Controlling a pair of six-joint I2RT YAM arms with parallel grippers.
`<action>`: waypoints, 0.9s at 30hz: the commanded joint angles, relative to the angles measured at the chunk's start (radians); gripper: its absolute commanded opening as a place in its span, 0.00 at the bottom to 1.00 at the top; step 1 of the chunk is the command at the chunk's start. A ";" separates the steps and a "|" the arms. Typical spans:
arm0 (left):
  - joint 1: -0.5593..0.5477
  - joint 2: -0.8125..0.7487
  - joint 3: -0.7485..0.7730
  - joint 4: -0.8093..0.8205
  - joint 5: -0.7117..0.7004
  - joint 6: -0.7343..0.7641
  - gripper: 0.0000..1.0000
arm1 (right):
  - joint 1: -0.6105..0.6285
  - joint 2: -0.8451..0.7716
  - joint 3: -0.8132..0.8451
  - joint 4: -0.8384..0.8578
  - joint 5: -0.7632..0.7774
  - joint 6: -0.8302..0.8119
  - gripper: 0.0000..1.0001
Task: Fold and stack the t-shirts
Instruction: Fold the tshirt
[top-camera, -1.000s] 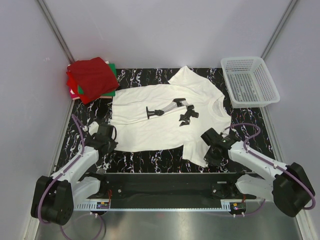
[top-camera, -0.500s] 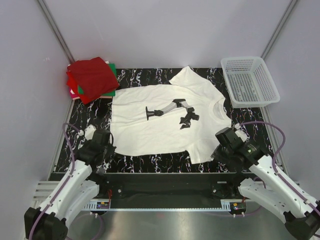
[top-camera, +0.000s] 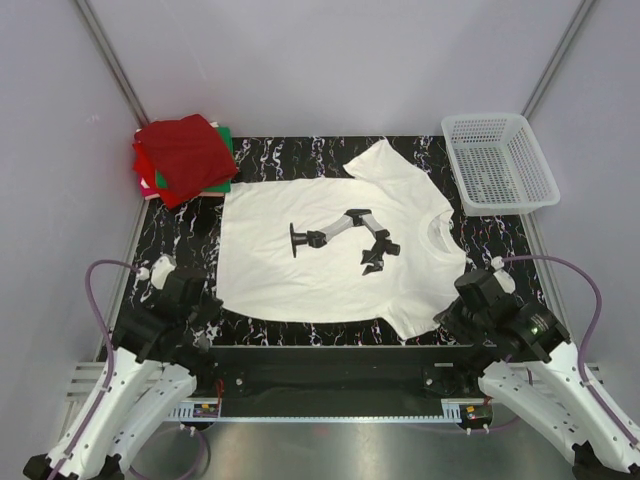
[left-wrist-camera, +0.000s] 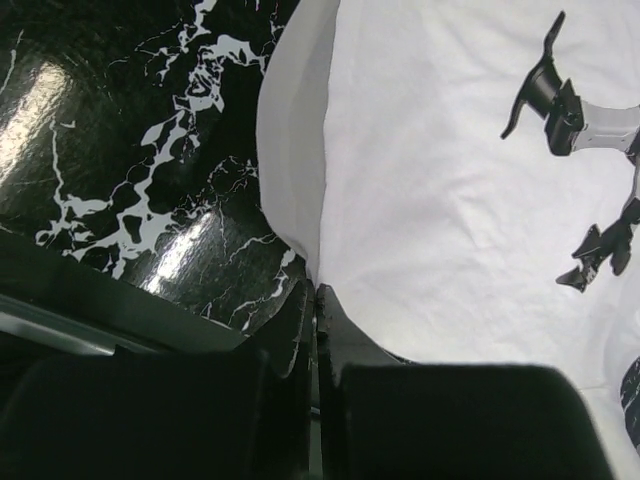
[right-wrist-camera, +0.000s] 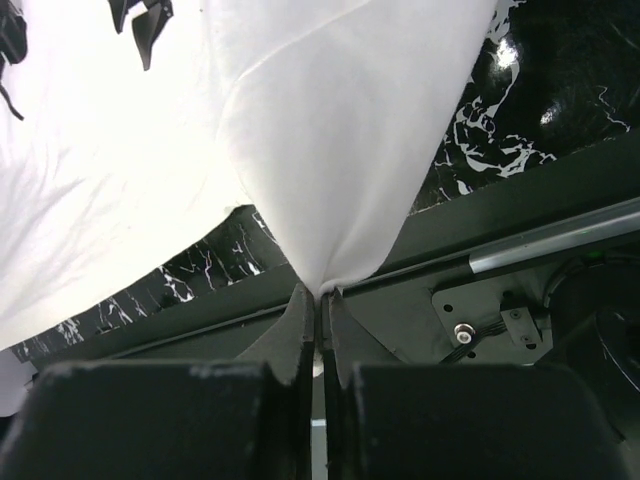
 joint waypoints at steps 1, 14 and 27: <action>-0.003 -0.029 0.046 -0.107 -0.013 -0.009 0.00 | 0.008 -0.036 0.009 -0.025 -0.017 0.025 0.00; 0.000 0.204 0.184 -0.030 -0.068 0.134 0.00 | 0.008 0.221 0.187 0.179 0.026 -0.194 0.00; 0.236 0.445 0.210 0.178 0.065 0.372 0.00 | -0.029 0.589 0.463 0.325 0.155 -0.487 0.00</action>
